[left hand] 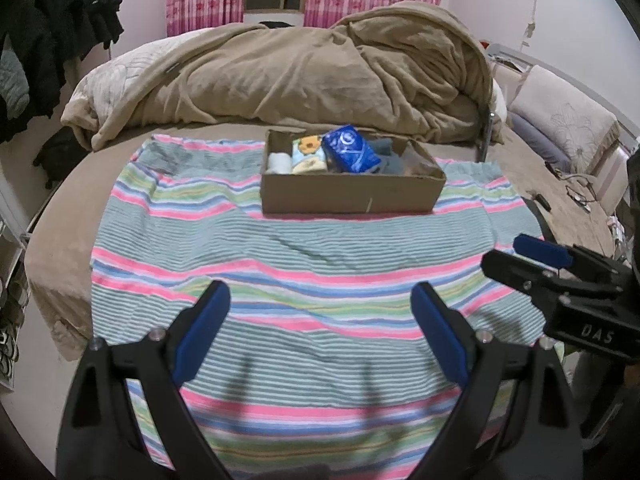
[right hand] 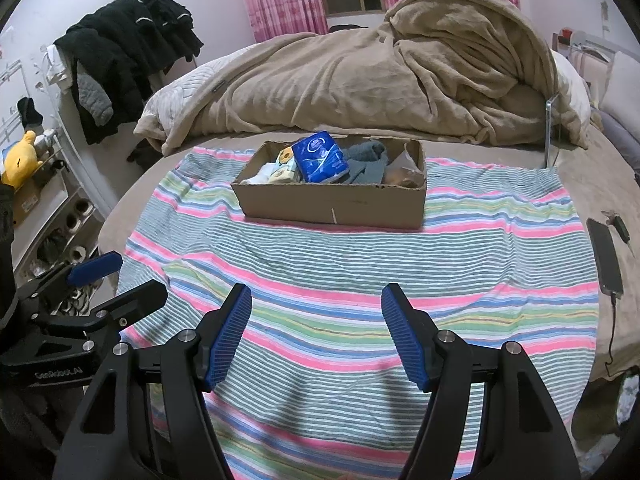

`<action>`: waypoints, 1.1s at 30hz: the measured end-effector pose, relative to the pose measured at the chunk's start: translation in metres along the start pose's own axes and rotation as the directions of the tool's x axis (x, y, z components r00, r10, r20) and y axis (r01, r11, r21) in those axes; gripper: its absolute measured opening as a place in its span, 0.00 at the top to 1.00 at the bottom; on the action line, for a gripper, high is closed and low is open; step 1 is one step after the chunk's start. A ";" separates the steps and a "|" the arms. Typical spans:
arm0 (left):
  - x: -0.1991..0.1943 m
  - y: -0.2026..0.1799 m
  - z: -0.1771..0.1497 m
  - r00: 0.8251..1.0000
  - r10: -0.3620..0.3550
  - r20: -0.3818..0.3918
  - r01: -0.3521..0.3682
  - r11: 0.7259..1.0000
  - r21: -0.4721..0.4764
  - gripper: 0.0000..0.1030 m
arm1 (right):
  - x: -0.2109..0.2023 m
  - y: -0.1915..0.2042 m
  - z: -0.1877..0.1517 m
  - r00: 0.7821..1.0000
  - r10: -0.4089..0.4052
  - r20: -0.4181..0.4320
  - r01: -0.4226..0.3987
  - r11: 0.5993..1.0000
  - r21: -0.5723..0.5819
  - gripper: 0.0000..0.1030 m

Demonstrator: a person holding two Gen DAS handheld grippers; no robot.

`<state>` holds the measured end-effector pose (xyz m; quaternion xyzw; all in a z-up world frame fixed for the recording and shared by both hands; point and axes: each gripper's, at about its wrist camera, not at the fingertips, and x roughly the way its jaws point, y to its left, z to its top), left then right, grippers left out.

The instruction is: Organize objects

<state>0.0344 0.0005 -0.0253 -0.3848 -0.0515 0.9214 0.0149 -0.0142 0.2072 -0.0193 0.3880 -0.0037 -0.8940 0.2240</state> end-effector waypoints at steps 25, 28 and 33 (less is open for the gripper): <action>0.013 0.007 0.006 1.000 -0.009 -0.021 0.009 1.000 -0.018 0.10 | 0.010 -0.007 0.006 1.000 -0.007 -0.021 0.007 1.000 0.003 0.31; 0.016 0.007 0.006 1.000 -0.011 -0.029 0.010 1.000 -0.020 0.10 | 0.014 -0.008 0.007 1.000 -0.006 -0.029 0.006 1.000 0.005 0.31; 0.026 0.008 0.009 0.999 -0.014 -0.038 0.014 1.000 -0.009 0.10 | 0.023 -0.012 0.011 0.999 -0.003 -0.039 0.003 1.000 -0.001 0.31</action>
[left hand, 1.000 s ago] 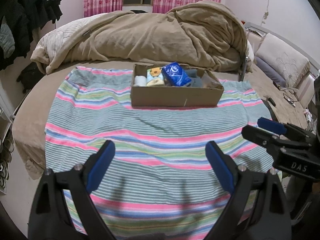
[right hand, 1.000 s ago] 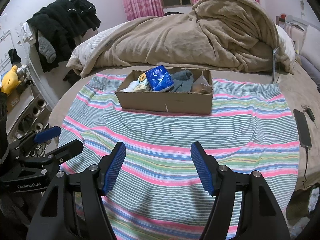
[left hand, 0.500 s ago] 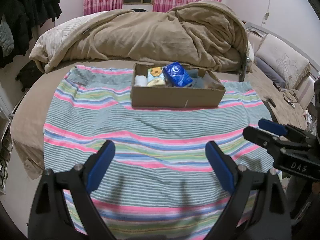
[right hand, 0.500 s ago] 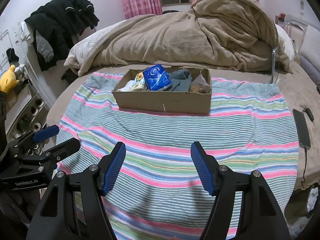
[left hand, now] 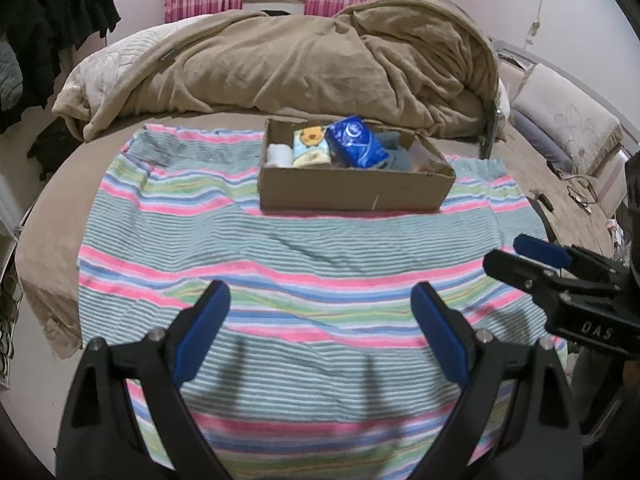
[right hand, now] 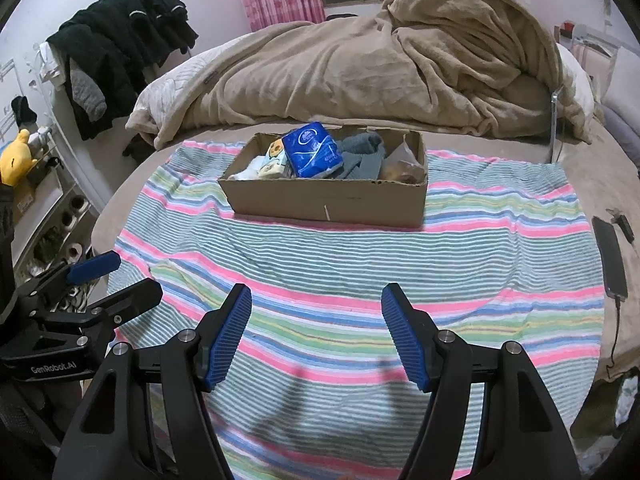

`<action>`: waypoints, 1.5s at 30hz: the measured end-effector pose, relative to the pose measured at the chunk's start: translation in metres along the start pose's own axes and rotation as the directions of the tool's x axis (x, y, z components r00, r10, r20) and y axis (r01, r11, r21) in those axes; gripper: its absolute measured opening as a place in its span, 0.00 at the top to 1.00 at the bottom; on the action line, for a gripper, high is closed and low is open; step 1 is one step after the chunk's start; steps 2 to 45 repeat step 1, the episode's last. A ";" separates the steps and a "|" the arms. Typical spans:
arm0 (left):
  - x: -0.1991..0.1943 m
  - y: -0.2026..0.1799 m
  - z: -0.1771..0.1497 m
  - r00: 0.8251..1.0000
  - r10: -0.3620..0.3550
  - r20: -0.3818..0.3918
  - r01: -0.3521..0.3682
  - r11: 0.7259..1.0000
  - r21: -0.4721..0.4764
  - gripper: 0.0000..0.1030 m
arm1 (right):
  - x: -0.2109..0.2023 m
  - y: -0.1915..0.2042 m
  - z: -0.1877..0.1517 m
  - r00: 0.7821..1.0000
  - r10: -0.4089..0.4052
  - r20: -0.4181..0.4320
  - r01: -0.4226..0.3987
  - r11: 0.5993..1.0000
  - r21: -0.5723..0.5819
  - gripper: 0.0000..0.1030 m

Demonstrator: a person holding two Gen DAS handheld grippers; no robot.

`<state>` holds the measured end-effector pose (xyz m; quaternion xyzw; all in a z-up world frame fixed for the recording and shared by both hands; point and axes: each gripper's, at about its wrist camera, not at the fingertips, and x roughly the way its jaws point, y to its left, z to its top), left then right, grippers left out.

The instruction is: Organize objects

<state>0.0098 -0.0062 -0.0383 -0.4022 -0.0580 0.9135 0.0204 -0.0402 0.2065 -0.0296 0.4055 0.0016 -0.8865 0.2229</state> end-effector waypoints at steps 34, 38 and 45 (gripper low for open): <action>0.003 0.002 0.003 1.000 0.005 -0.001 -0.005 1.000 0.001 0.10 | 0.002 -0.002 0.002 1.000 -0.002 0.000 0.002 1.000 -0.001 0.31; 0.003 0.002 0.003 1.000 0.005 -0.001 -0.005 1.000 0.001 0.10 | 0.002 -0.002 0.002 1.000 -0.002 0.000 0.002 1.000 -0.001 0.31; 0.003 0.002 0.003 1.000 0.005 -0.001 -0.005 1.000 0.001 0.10 | 0.002 -0.002 0.002 1.000 -0.002 0.000 0.002 1.000 -0.001 0.31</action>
